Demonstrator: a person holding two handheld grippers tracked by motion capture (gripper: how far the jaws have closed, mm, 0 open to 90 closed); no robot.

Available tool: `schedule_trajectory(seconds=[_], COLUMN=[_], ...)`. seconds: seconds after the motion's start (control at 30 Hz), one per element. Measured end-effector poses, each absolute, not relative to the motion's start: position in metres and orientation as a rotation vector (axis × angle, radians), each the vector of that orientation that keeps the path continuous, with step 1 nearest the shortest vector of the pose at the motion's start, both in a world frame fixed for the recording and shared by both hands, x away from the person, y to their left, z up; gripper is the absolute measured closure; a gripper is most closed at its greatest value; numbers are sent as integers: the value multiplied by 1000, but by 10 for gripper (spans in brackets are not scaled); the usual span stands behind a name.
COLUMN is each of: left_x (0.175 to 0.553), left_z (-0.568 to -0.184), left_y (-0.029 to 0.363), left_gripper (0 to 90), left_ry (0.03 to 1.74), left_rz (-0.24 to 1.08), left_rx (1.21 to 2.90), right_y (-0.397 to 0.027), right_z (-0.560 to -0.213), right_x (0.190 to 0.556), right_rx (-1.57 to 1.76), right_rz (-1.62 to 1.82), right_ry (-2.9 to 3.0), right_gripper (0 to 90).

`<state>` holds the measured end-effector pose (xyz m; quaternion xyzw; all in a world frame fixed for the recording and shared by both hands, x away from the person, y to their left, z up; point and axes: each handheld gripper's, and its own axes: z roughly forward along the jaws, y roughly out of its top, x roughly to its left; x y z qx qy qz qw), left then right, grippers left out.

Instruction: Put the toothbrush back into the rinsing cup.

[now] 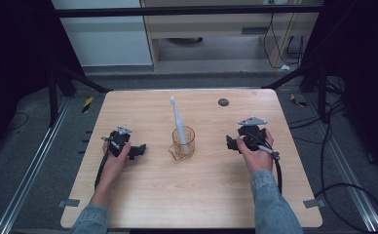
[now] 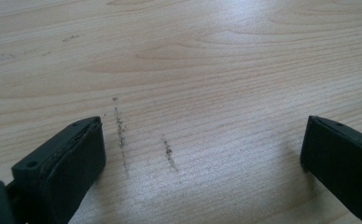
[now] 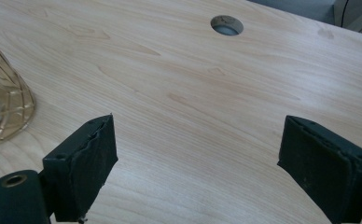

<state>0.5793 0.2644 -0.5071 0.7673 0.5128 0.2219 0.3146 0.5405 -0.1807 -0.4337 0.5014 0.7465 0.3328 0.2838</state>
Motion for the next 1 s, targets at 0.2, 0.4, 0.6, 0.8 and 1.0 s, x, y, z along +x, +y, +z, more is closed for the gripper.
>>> schedule_trajectory(seconds=[0.2,0.4,0.6,0.8,1.0], left_x=[579,579,579,579,579], left_z=[-507,-507,-507,-507,-507], left_y=[264,264,264,264,264], left_gripper=[0,0,0,0,0], left_ry=[1351,1352,1352,1353,1353], left_rz=[585,585,585,586,586], left_rx=[2022,2022,2021,2020,2021], right_y=[-191,-199,-204,-207,-208], right_z=[-444,-457,-466,-474,-483], right_x=[542,542,543,546,553], right_rx=[1380,1418,1443,1463,1474], right_rz=[860,845,837,821,823], right_ry=[2002,2012,2016,2026,2028], right_gripper=[123,126,126,125,125])
